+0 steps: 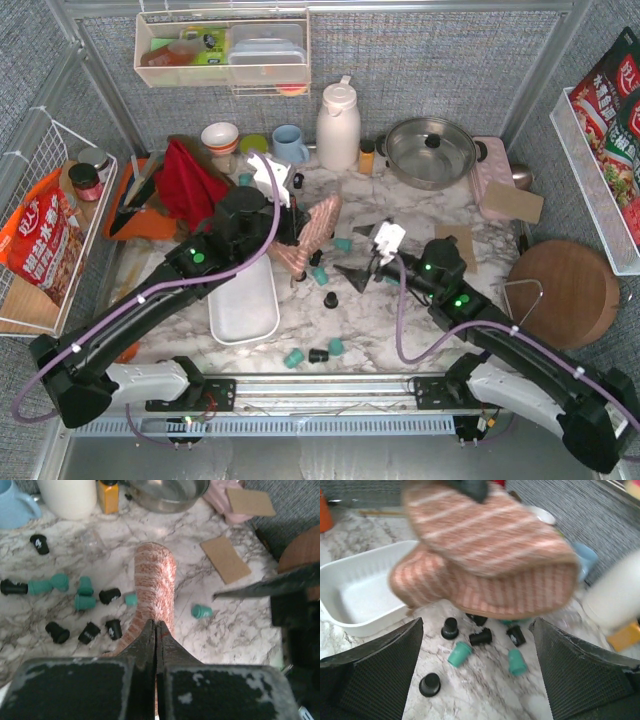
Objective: Mix the coffee capsules in the storage basket
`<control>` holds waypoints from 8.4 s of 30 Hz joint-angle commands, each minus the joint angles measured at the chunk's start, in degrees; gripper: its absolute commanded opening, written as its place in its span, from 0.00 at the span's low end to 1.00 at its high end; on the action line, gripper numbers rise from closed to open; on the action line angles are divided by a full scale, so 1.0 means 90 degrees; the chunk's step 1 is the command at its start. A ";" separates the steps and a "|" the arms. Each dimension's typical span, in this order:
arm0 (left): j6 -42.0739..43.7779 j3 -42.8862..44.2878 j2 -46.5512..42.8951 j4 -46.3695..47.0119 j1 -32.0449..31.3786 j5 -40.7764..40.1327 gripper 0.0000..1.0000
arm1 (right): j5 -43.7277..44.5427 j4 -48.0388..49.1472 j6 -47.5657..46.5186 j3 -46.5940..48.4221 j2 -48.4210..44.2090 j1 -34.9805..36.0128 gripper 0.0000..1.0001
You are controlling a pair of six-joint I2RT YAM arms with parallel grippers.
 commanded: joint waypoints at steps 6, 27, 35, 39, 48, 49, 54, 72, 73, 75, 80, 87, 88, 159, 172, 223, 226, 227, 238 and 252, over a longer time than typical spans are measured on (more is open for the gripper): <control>0.0011 -0.0205 0.0228 0.1748 0.0003 0.0722 0.00 | 0.0395 0.2206 -0.1493 0.0289 0.1747 0.1029 0.97; -0.0552 -0.0868 0.0168 0.2572 0.0022 0.1019 0.00 | 0.1905 0.3587 -0.1140 0.0017 0.2099 0.1407 0.98; -0.0745 -0.1034 0.0126 0.2811 0.0018 0.1127 0.00 | 0.1886 0.3314 -0.1216 -0.0084 0.1987 0.1412 0.54; -0.0750 -0.1173 -0.0049 0.2904 0.0050 0.0871 0.00 | 0.1956 0.2569 -0.1273 0.0007 0.1723 0.1411 0.31; -0.0687 -0.1430 -0.0594 0.2841 0.0081 -0.0140 0.51 | 0.3032 0.0804 -0.1031 0.0453 0.1208 0.1411 0.00; -0.0603 -0.1466 -0.0738 0.2768 0.0082 -0.0348 0.60 | 0.3294 0.0454 -0.0975 0.0556 0.1133 0.1411 0.00; -0.0158 -0.1528 -0.1412 0.2098 0.0091 -0.1231 0.74 | 0.5141 -0.1340 -0.0390 0.0868 0.0443 0.1406 0.00; 0.0421 -0.1927 -0.2844 0.0622 0.0091 -0.1944 0.77 | 0.7259 -0.6894 0.3967 0.1560 -0.1370 -0.1185 0.00; 0.0430 -0.1944 -0.2897 0.0590 0.0091 -0.1924 0.77 | 0.7108 -0.7009 0.4214 0.1477 -0.1377 -0.1349 0.00; 0.0432 -0.1990 -0.3023 0.0546 0.0090 -0.1894 0.77 | 0.6849 -0.7330 0.4738 0.1342 -0.1217 -0.1657 0.00; 0.0394 -0.2138 -0.3364 0.0456 0.0091 -0.1860 0.77 | 0.6646 -0.8346 0.6591 0.1098 -0.0105 -0.2439 0.00; 0.0344 -0.2307 -0.3708 0.0458 0.0093 -0.1881 0.78 | 0.6972 -0.9083 0.8138 0.1076 0.1649 -0.3762 0.05; 0.0339 -0.2313 -0.3720 0.0453 0.0091 -0.1890 0.78 | 0.7170 -0.9147 0.8308 0.1126 0.1887 -0.3850 0.06; -0.4237 -0.5093 -0.2623 -0.1285 0.2653 -0.1433 0.50 | 0.3609 -0.2426 0.3643 0.0930 0.3414 -0.0835 0.89; -0.3537 -0.4566 -0.3388 -0.1393 0.2650 -0.1396 0.00 | 0.3022 -0.2928 0.3207 0.1367 0.3149 -0.0835 0.90; -0.1855 -0.3752 -0.1480 0.3042 0.2542 -0.0308 0.00 | 0.3171 -0.1931 0.3010 0.3446 0.3955 0.1218 0.67; -0.1930 -0.3784 -0.1503 0.3101 0.2542 -0.0186 0.00 | 0.3158 -0.1838 0.3041 0.3531 0.4189 0.1216 0.64; -0.1940 -0.3821 -0.1526 0.3154 0.2542 -0.0125 0.00 | 0.3160 -0.1872 0.3033 0.3557 0.4246 0.1210 0.55; -0.1694 -0.3829 -0.1683 0.3139 0.2535 -0.0158 0.76 | 0.4218 -0.2912 0.3366 0.3127 0.3810 0.0177 0.00; -0.1094 -0.3803 -0.2443 0.2507 0.2542 -0.0712 0.92 | 0.4324 -0.2829 0.2733 0.2052 0.3751 -0.1937 0.00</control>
